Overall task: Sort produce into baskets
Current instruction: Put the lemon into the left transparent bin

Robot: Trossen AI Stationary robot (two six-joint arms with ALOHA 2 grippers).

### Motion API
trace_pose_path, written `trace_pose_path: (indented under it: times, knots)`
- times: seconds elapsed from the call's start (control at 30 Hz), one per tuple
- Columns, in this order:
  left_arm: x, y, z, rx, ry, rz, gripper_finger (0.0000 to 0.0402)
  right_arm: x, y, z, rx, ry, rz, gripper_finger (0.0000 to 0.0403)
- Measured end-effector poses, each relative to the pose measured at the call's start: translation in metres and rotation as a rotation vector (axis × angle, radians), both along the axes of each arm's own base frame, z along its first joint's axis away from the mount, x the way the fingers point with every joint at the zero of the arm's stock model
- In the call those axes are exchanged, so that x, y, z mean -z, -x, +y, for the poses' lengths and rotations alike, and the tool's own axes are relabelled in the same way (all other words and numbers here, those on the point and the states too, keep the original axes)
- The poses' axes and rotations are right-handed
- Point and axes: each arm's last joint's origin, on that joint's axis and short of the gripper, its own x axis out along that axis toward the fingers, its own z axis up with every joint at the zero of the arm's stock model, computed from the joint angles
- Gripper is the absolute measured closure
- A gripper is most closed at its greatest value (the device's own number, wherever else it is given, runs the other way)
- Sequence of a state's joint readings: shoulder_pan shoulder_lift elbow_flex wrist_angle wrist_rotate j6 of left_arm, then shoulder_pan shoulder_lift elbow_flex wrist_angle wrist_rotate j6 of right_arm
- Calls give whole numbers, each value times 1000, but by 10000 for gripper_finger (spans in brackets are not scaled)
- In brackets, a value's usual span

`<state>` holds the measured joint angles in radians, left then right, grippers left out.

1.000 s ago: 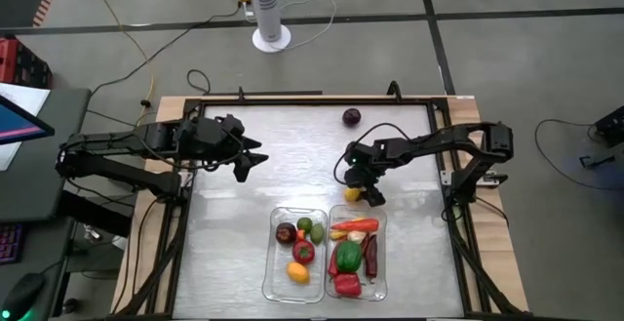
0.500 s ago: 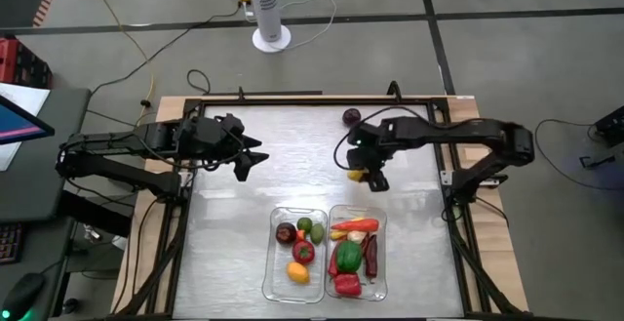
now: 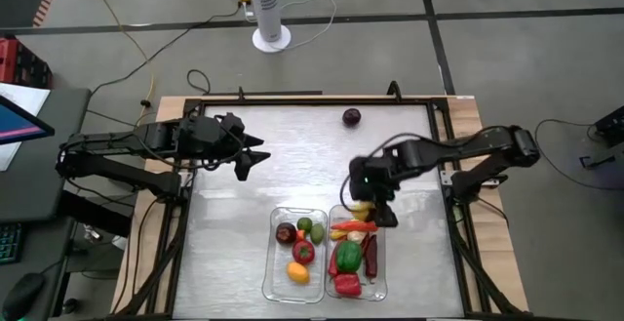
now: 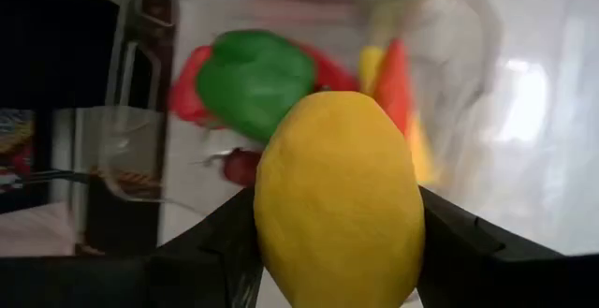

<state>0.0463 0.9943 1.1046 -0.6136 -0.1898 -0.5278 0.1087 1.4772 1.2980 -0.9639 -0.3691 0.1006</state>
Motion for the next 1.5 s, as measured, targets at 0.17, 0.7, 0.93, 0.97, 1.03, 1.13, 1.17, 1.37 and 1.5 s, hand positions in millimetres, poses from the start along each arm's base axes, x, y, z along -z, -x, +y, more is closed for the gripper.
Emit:
trace_pose_path:
  times: [0.17,0.7,0.93,0.97,1.03,1.13,1.17,1.37,1.5]
  knots:
    - [0,-2,1,-10,-43,3,164,1,6,27,24,-44,72,167]
    - [-21,-14,-1,39,-52,-239,164,-5,-35,38,115,-31,-254,167]
    - [-44,-2,-6,108,-120,-426,164,-1,-79,45,16,33,-305,167]
    - [-44,-1,-6,110,-119,-417,164,-1,-87,46,1,42,-317,167]
    - [-45,-1,-6,116,-113,-428,164,1,-100,49,-34,63,-336,167]
    - [-44,-1,-7,126,-84,-422,164,2,-118,49,-67,86,-360,160]
    - [-43,-1,-7,124,-74,-419,164,3,-123,48,-70,89,-358,156]
    - [-41,-1,-7,117,-45,-402,164,9,-140,41,-112,3,-296,117]
    - [-39,0,-7,116,-38,-382,164,7,-143,38,-113,4,-302,87]
